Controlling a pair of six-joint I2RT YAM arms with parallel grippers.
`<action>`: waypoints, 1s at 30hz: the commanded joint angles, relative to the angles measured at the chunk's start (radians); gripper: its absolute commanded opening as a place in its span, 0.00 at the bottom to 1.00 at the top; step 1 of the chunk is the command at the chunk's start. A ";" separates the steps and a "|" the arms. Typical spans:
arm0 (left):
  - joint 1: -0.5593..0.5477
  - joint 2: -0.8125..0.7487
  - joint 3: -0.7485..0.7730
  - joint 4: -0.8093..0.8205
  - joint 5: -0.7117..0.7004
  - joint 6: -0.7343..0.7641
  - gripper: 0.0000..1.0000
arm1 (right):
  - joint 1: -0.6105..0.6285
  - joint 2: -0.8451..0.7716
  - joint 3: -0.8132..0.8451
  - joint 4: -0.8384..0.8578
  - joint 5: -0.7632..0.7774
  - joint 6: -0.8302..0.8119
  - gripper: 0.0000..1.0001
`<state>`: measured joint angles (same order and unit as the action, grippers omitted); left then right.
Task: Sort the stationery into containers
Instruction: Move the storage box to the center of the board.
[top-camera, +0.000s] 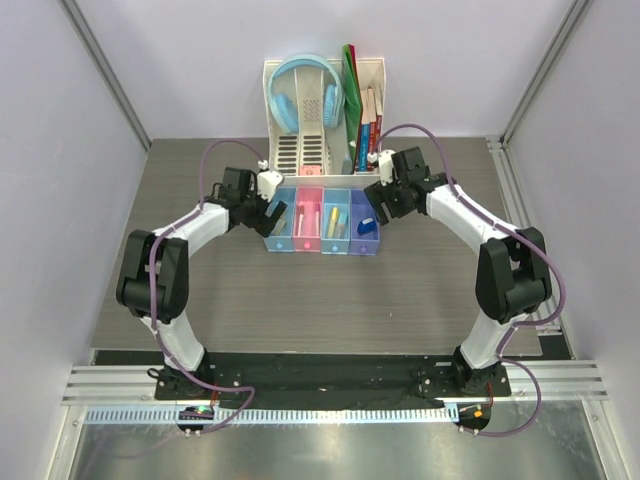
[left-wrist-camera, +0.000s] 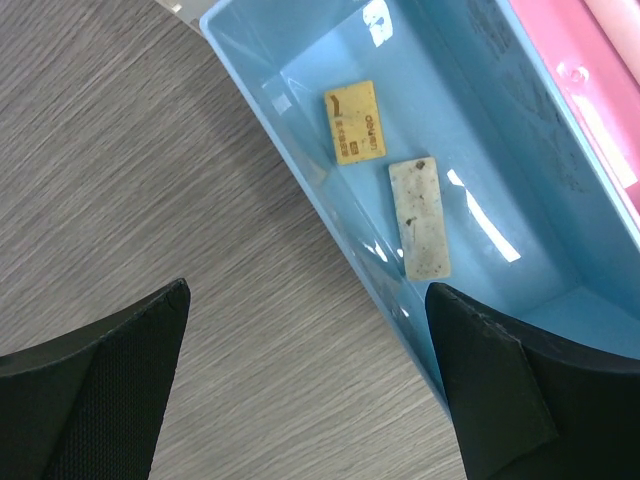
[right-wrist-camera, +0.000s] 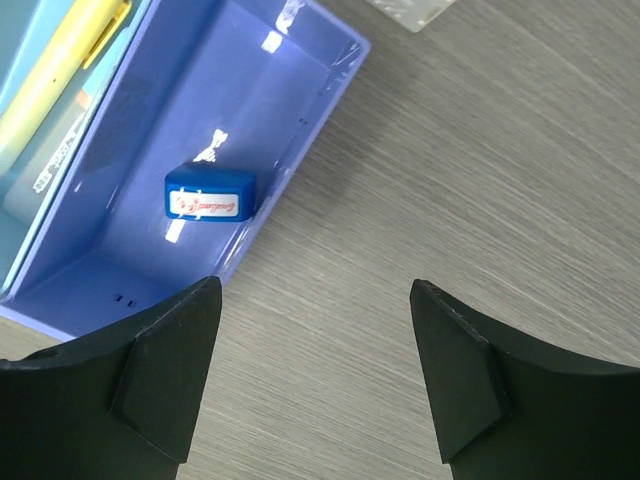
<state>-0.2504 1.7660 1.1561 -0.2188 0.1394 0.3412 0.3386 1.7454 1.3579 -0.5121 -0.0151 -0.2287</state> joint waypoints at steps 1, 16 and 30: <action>-0.009 0.001 0.031 0.042 -0.003 0.001 1.00 | 0.019 0.005 -0.025 0.018 -0.052 0.011 0.81; -0.029 -0.039 0.001 0.013 0.025 -0.005 1.00 | 0.071 -0.010 -0.118 0.017 -0.034 0.006 0.80; -0.107 -0.086 -0.048 -0.082 0.077 -0.022 1.00 | 0.079 -0.066 -0.160 0.011 -0.023 0.002 0.81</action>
<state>-0.3229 1.7466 1.1278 -0.2440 0.1795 0.3286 0.4114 1.7447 1.1995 -0.4988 -0.0456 -0.2291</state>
